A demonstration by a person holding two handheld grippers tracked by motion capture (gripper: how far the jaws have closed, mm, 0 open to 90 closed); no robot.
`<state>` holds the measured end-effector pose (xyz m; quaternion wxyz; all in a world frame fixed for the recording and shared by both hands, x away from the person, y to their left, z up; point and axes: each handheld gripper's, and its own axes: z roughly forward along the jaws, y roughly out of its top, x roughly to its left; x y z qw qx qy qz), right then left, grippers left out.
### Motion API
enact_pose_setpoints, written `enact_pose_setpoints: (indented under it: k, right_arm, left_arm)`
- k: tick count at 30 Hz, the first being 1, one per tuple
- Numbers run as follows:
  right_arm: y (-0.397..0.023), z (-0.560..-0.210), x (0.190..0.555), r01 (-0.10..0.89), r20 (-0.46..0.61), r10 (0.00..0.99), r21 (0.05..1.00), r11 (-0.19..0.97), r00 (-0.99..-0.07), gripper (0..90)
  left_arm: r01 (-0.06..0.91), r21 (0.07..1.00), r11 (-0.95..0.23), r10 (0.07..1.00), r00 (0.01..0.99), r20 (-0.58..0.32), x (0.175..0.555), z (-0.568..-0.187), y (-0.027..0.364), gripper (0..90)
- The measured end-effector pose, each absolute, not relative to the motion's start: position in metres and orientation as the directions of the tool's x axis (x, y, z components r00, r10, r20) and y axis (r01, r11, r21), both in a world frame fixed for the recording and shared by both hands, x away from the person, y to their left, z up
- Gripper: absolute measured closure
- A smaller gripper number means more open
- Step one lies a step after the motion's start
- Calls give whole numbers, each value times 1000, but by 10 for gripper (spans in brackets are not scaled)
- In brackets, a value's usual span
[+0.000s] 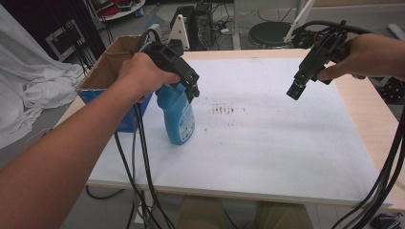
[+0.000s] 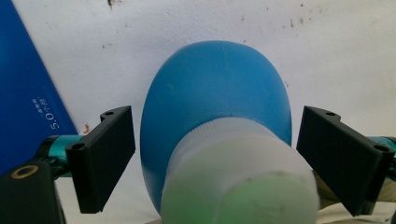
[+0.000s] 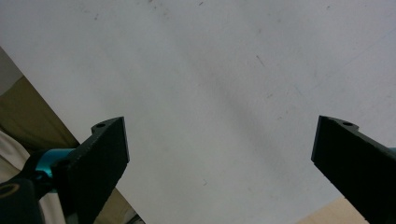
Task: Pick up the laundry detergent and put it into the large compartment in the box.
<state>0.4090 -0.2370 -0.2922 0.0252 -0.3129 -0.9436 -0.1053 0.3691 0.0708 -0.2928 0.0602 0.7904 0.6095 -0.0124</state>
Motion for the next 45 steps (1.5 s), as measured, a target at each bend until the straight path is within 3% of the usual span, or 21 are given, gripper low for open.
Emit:
enact_pose_setpoints:
  k: [12, 14, 26, 39, 45]
  right_arm:
    - [-235, -293, 409, 591, 114, 580, 181, 786, -807, 31]
    - [-236, -293, 410, 588, 114, 577, 182, 788, -809, 31]
    - [-235, -293, 409, 590, 117, 578, 180, 787, -807, 31]
    - [-235, -293, 409, 587, 118, 576, 180, 789, -809, 31]
    - [-236, -293, 410, 595, 120, 583, 180, 784, -804, 31]
  left_arm:
    - [967, 79, -242, 966, 248, -73, 370, -294, 72, 118]
    - [966, 86, -242, 966, 249, -73, 370, -295, 73, 173]
    - [966, 82, -245, 966, 250, -65, 370, -295, 73, 230]
    - [963, 95, -254, 963, 261, -72, 369, -295, 71, 374]
    - [961, 91, -260, 960, 267, -79, 369, -294, 73, 377]
